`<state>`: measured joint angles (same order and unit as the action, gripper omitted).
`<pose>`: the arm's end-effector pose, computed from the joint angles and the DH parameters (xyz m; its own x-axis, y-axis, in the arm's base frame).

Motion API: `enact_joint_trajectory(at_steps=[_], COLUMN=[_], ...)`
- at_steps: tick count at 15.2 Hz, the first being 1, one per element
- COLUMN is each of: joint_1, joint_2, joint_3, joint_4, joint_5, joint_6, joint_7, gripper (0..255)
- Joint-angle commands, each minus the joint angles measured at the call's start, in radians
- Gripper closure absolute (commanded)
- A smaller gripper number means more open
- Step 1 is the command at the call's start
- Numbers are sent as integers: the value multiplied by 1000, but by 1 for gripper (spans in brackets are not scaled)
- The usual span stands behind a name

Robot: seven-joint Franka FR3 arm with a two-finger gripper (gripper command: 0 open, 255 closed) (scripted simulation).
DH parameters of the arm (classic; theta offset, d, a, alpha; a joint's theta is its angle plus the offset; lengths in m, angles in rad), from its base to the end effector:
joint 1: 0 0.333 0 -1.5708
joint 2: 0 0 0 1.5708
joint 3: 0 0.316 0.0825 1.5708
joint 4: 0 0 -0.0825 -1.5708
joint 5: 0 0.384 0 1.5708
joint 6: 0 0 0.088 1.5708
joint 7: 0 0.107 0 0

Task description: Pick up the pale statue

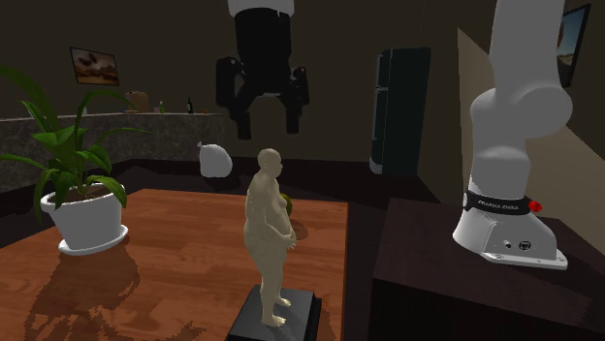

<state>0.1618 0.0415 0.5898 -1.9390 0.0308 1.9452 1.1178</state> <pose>0.4128 0.3842 0.4620 0.9278 -0.3685 -0.0588 -0.3689 -0.9295 0.0033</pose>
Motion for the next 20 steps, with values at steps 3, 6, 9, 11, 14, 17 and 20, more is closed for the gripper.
enact_joint_trajectory(at_steps=[3,6,9,11,14,17,20], joint_1=[8,11,11,11,11,11,10], joint_2=[46,61,64,64,64,64,59], joint_3=[3,3,3,3,3,3,3], joint_4=[-5,-31,-36,-36,-36,-36,-27], joint_5=[-25,-34,-36,-35,-36,-36,-32], joint_6=[45,83,91,91,91,91,78], joint_7=[25,30,31,32,32,32,29], gripper=[0,0,0,255,255,255,255])
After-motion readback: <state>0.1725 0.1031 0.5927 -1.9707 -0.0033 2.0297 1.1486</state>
